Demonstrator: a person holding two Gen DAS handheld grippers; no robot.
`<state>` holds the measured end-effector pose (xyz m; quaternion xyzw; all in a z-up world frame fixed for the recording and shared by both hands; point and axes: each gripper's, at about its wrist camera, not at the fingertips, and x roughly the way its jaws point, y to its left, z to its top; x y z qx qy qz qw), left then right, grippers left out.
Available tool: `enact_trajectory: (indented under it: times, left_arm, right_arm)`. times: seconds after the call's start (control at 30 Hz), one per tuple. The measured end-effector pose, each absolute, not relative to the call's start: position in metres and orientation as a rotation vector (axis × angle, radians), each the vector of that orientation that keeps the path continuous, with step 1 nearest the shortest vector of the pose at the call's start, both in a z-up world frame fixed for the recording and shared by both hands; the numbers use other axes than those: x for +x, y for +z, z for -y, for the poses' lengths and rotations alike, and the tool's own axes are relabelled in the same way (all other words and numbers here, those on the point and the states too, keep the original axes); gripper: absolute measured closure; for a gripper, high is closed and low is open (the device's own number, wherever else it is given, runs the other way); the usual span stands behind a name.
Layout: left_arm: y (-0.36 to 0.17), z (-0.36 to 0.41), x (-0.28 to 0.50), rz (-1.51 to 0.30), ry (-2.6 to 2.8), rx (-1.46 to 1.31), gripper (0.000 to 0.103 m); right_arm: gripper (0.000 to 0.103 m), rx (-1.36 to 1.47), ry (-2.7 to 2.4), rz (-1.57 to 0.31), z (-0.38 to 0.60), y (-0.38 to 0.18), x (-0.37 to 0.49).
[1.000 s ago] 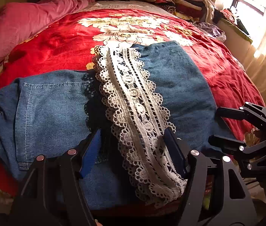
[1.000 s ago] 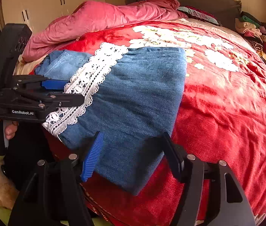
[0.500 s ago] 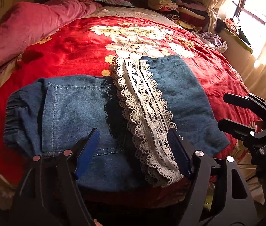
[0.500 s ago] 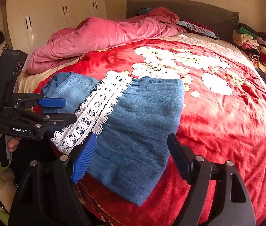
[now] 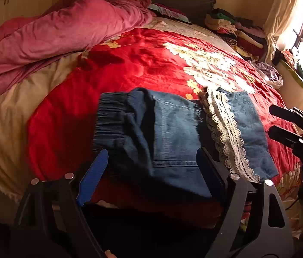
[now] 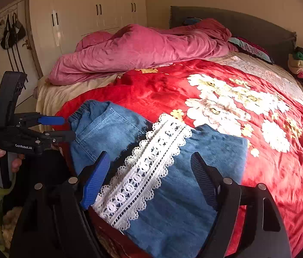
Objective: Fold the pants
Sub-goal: 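Grasp the elastic waistband end with the left gripper and lift it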
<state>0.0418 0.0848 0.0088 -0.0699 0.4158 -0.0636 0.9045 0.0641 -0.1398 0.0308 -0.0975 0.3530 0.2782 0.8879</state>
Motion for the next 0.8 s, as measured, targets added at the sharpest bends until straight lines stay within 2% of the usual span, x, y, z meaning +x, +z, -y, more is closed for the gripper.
enact_trajectory:
  times: [0.23,0.5,0.6,0.63,0.8]
  left_arm:
    - [-0.009,-0.121,0.038,-0.918,-0.109,-0.261,0.026]
    - [-0.035,-0.126,0.045,-0.991,-0.170,-0.384,0.026]
    - [-0.041,-0.124,0.050,-1.000,-0.191,-0.421,0.044]
    - [-0.044,-0.125,0.052,-1.006,-0.193,-0.433,0.047]
    - [-0.049,-0.123,0.055,-1.013,-0.192,-0.439,0.050]
  right_arm:
    - [0.026,-0.253,0.706,-0.765,0.086,0.029,0.097]
    - [0.026,-0.351,0.851,-0.800,0.019,0.020,0.131]
    - [0.026,-0.352,0.903,-0.846,0.001,0.012,0.147]
    - [0.026,-0.351,0.914,-0.863,-0.005,0.008,0.153]
    - [0.026,-0.395,0.972,-0.917,-0.033,-0.005,0.170]
